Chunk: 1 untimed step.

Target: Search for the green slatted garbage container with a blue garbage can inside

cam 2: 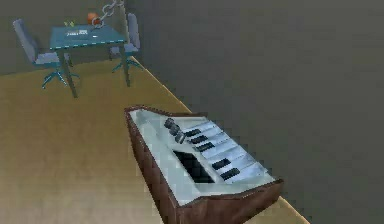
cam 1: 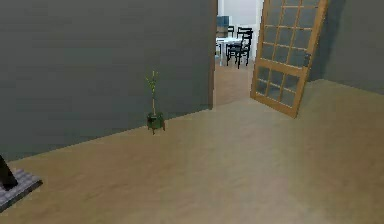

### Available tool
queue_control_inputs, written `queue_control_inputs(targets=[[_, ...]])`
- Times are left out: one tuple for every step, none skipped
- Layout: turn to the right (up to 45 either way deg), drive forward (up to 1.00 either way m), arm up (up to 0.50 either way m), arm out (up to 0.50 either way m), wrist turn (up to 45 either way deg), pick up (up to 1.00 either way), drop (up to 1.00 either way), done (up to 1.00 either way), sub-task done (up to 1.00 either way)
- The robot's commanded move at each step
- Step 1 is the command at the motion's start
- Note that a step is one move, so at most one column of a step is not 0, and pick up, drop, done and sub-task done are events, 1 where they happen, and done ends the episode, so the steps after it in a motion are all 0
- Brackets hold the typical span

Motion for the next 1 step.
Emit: queue_control_inputs(targets=[[15.0,0.0,0.0,0.0,0.0,0.0,0.0,0.0,0.0]])
